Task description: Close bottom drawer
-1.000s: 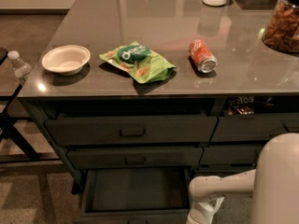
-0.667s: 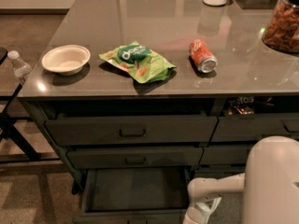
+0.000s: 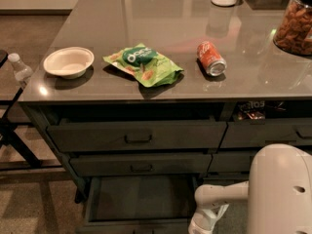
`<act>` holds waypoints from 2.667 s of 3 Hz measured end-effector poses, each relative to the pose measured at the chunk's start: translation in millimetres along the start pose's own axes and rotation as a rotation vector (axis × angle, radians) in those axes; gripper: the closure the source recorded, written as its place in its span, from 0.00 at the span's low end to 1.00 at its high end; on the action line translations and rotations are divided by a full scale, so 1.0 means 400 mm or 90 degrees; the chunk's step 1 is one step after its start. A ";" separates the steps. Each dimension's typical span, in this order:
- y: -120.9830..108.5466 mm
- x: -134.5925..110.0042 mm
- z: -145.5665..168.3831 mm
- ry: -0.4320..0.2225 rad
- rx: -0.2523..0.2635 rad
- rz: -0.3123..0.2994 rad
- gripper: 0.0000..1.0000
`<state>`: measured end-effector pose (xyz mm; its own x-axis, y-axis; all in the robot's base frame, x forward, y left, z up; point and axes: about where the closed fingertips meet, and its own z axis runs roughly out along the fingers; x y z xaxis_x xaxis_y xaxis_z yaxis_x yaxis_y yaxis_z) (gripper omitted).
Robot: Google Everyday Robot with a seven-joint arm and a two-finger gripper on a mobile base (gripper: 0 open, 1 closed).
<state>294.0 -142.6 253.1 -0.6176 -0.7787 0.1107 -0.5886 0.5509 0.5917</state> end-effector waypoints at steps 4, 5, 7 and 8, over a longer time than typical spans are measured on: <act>-0.120 -0.095 0.026 -0.076 0.063 0.073 1.00; -0.150 -0.119 0.069 -0.079 0.066 0.096 1.00; -0.201 -0.161 0.123 -0.076 0.105 0.133 1.00; -0.223 -0.198 0.074 -0.110 0.137 0.152 1.00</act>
Offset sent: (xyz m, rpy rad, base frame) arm 0.0561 0.0065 -0.0557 -0.0704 -0.1242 -0.1787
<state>380.0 -121.2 167.8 -0.8191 -0.5684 0.0776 -0.5020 0.7756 0.3826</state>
